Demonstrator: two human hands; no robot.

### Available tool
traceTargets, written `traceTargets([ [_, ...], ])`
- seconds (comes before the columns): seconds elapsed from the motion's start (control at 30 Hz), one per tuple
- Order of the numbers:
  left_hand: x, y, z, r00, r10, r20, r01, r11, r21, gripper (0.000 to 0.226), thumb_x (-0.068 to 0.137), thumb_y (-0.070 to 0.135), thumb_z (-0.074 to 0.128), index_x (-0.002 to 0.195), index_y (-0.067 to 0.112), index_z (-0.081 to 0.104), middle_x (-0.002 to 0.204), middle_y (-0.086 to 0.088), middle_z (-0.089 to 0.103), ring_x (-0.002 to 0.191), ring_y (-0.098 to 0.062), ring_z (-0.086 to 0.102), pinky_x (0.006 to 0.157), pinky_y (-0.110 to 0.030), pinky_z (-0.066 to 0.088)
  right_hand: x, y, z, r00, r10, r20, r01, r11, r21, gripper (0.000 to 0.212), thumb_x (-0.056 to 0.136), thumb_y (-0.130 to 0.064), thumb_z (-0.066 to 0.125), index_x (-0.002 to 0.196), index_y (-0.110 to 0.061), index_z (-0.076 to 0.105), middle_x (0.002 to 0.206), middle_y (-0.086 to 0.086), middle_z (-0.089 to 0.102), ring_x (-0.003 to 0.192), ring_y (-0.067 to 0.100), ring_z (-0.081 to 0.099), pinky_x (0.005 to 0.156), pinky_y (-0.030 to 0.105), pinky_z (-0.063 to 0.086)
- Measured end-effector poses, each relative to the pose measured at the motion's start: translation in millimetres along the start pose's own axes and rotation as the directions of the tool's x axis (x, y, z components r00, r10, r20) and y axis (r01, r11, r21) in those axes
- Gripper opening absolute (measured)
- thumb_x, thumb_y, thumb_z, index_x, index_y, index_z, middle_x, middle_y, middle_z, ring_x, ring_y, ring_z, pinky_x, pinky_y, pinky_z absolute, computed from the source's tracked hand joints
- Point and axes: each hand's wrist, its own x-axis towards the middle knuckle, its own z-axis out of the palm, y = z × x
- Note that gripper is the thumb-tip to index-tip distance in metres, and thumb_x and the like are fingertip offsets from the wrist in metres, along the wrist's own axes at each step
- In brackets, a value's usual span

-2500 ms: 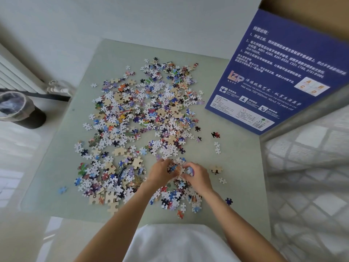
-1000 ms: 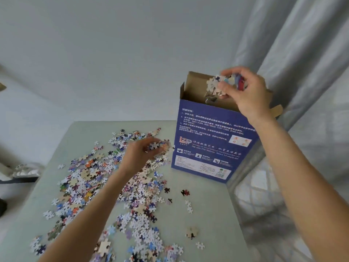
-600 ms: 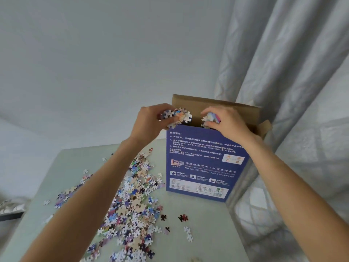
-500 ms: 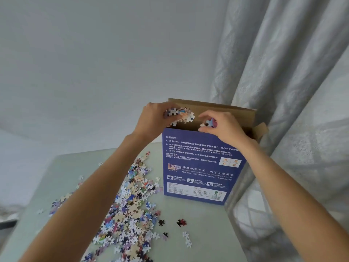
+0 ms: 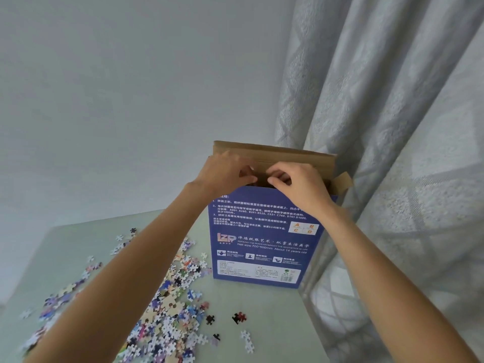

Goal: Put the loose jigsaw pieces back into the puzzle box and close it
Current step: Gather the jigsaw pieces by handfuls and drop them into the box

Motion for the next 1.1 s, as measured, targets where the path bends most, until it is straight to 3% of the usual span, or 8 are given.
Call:
traceTargets([
  [0.2, -12.9, -7.5, 11.1, 0.979, 0.108, -0.174, -0.093, 0.992, 0.088, 0.022, 0.094, 0.035, 0.048, 0.1, 0.024, 0.066, 0.08, 0.008, 0.068, 0.074, -0.018, 0.064, 0.06, -0.031, 0.049, -10.4, -16.1, 5.6, 0.973, -0.148, -0.175, 0.126, 0.983, -0.13, 0.013, 0.089, -0.021, 0.06, 0.099, -0.019, 0.068, 0.087, -0.008, 0.069, 0.075, 0.007, 0.063, 0.063, 0.032, 0.055],
  [0.33, -57.0, -10.2, 21.2, 0.796, 0.249, -0.552, -0.234, 0.967, 0.098, 0.015, 0.091, 0.023, 0.056, 0.086, 0.018, 0.069, 0.071, 0.007, 0.067, 0.063, -0.013, 0.062, 0.046, -0.029, 0.047, -41.9, -29.1, 24.4, 0.862, -0.363, -0.355, 0.273, 0.921, -0.277, 0.017, 0.092, -0.015, 0.055, 0.098, -0.012, 0.07, 0.089, -0.002, 0.07, 0.08, 0.014, 0.064, 0.07, 0.027, 0.052],
  [0.43, -114.9, -7.7, 35.5, 0.768, 0.158, -0.621, -0.203, 0.979, -0.003, 0.014, 0.089, 0.016, 0.059, 0.084, 0.014, 0.071, 0.071, 0.007, 0.068, 0.063, -0.011, 0.062, 0.05, -0.026, 0.047, -86.7, -38.3, 58.3, 0.856, -0.402, -0.326, 0.338, 0.911, -0.235, 0.017, 0.092, -0.013, 0.055, 0.097, -0.009, 0.071, 0.087, 0.001, 0.071, 0.081, 0.015, 0.065, 0.072, 0.027, 0.052],
  [0.57, -211.0, -20.4, 81.6, 0.896, -0.123, -0.427, 0.042, 0.98, -0.195, 0.019, 0.09, 0.022, 0.053, 0.09, 0.016, 0.071, 0.076, 0.008, 0.069, 0.068, -0.008, 0.064, 0.053, -0.026, 0.051, -166.8, -34.1, 124.6, 0.963, -0.26, -0.065, 0.253, 0.962, -0.101, 0.015, 0.088, -0.01, 0.058, 0.097, -0.01, 0.07, 0.087, 0.0, 0.069, 0.08, 0.018, 0.065, 0.068, 0.031, 0.053],
  [0.67, -284.6, -33.6, 123.4, 0.914, -0.398, -0.081, 0.372, 0.901, -0.224, 0.02, 0.088, 0.029, 0.052, 0.102, 0.025, 0.066, 0.09, 0.009, 0.07, 0.081, -0.011, 0.064, 0.062, -0.034, 0.057, -235.1, -24.5, 163.3, 0.972, 0.02, 0.233, -0.008, 0.999, -0.051, 0.019, 0.085, -0.01, 0.062, 0.103, -0.014, 0.067, 0.097, 0.0, 0.067, 0.09, 0.019, 0.061, 0.071, 0.033, 0.054],
  [0.87, -407.1, -24.0, 174.1, 0.67, -0.642, 0.373, 0.699, 0.714, -0.028, 0.052, 0.086, 0.035, 0.06, 0.135, 0.026, 0.044, 0.135, 0.0, 0.049, 0.123, -0.022, 0.042, 0.104, -0.036, 0.036, -342.4, -16.2, 176.9, 0.551, 0.674, 0.491, -0.564, 0.735, -0.377, 0.049, 0.088, -0.023, 0.059, 0.134, -0.019, 0.043, 0.126, 0.014, 0.043, 0.115, 0.034, 0.045, 0.088, 0.036, 0.043],
  [0.97, -442.9, -15.2, 185.4, 0.629, -0.662, 0.407, 0.731, 0.682, -0.02, 0.064, 0.084, 0.042, 0.061, 0.141, 0.026, 0.035, 0.144, 0.001, 0.037, 0.132, -0.023, 0.032, 0.112, -0.04, 0.027, -364.5, -35.1, 185.6, 0.48, 0.731, 0.485, -0.665, 0.664, -0.343, 0.058, 0.088, -0.021, 0.059, 0.14, -0.018, 0.034, 0.129, 0.015, 0.037, 0.116, 0.037, 0.042, 0.091, 0.037, 0.041],
  [1.1, -468.1, -0.7, 189.7, 0.598, -0.656, 0.46, 0.747, 0.664, -0.023, 0.074, 0.079, 0.05, 0.063, 0.142, 0.026, 0.032, 0.147, 0.004, 0.03, 0.135, -0.021, 0.024, 0.112, -0.041, 0.026, -355.0, -72.9, 215.0, 0.572, 0.57, 0.59, -0.565, 0.795, -0.22, 0.057, 0.088, -0.017, 0.06, 0.139, -0.015, 0.036, 0.129, 0.012, 0.036, 0.119, 0.028, 0.042, 0.096, 0.029, 0.039],
])
